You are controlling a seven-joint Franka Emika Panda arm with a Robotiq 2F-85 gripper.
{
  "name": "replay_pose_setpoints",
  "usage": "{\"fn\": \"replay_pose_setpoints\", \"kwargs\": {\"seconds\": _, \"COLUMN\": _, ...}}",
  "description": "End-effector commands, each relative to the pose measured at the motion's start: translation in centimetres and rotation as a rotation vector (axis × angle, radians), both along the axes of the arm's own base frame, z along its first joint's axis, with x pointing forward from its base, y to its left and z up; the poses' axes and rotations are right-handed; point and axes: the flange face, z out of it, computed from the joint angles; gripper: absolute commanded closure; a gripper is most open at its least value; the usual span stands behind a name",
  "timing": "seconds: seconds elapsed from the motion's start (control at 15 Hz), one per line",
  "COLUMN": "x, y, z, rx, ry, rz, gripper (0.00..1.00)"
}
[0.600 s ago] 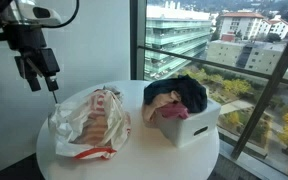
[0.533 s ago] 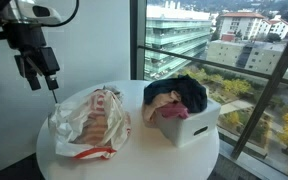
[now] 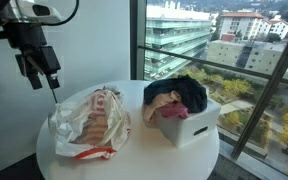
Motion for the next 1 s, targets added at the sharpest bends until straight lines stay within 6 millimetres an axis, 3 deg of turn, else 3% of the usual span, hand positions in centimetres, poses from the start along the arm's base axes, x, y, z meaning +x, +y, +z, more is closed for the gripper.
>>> {"fn": "replay_pose_setpoints", "kwargs": {"seconds": 0.0, "x": 3.3, "y": -1.3, "z": 2.3, "rx": -0.035, "ry": -0.172, "rz": -0.076, "gripper": 0.00}}
{"fn": "replay_pose_setpoints", "kwargs": {"seconds": 0.2, "x": 7.7, "y": -4.4, "z": 3.8, "rx": -0.064, "ry": -0.335, "rz": -0.139, "gripper": 0.00}}
{"fn": "replay_pose_setpoints", "kwargs": {"seconds": 0.33, "x": 11.0, "y": -7.5, "z": 3.3, "rx": -0.084, "ry": -0.398, "rz": -0.205, "gripper": 0.00}}
{"fn": "replay_pose_setpoints", "kwargs": {"seconds": 0.67, "x": 18.7, "y": -15.1, "z": -2.0, "rx": -0.124, "ry": -0.453, "rz": -0.359, "gripper": 0.00}}
{"fn": "replay_pose_setpoints", "kwargs": {"seconds": 0.93, "x": 24.2, "y": -19.7, "z": -4.5, "rx": -0.156, "ry": -0.596, "rz": -0.483, "gripper": 0.00}}
